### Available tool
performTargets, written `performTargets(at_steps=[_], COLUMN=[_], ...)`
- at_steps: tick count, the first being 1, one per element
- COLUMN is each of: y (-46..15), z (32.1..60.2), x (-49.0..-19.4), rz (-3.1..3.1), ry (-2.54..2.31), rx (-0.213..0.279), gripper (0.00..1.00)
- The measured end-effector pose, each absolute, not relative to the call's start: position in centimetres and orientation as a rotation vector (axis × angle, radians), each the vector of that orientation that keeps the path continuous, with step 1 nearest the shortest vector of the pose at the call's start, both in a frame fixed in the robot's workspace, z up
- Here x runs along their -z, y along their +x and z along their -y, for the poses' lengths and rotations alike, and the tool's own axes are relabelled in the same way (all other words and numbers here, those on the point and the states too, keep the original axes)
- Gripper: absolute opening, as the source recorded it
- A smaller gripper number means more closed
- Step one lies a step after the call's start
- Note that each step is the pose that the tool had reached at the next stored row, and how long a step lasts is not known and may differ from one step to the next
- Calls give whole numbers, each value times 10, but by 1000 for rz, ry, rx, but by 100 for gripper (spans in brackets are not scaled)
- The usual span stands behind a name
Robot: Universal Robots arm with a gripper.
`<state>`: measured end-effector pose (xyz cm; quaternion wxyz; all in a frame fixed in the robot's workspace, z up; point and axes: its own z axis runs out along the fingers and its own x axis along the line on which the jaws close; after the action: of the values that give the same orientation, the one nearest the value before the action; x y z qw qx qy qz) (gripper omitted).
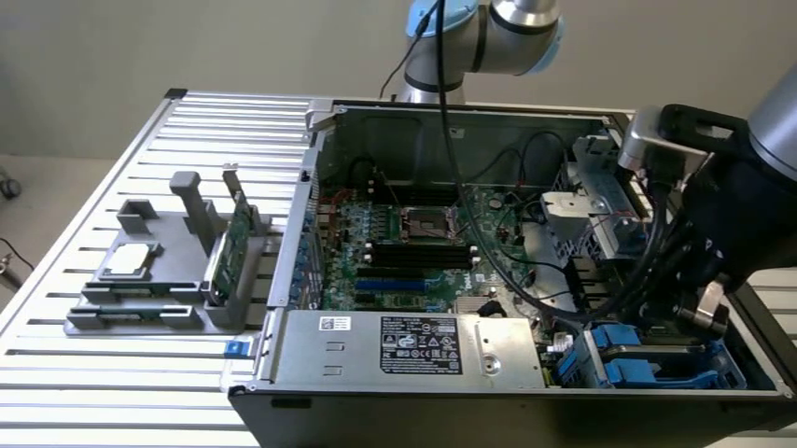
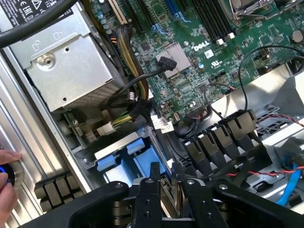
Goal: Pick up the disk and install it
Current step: 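Insert the first disk wire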
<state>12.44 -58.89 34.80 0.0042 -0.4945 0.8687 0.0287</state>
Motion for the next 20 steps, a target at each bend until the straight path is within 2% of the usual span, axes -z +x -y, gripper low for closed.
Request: performTargets(at_steps=[20], y=[124], z=[589], x=[-372], rz=[-2899], ry=[-1165], rx=[-87], gripper=[25])
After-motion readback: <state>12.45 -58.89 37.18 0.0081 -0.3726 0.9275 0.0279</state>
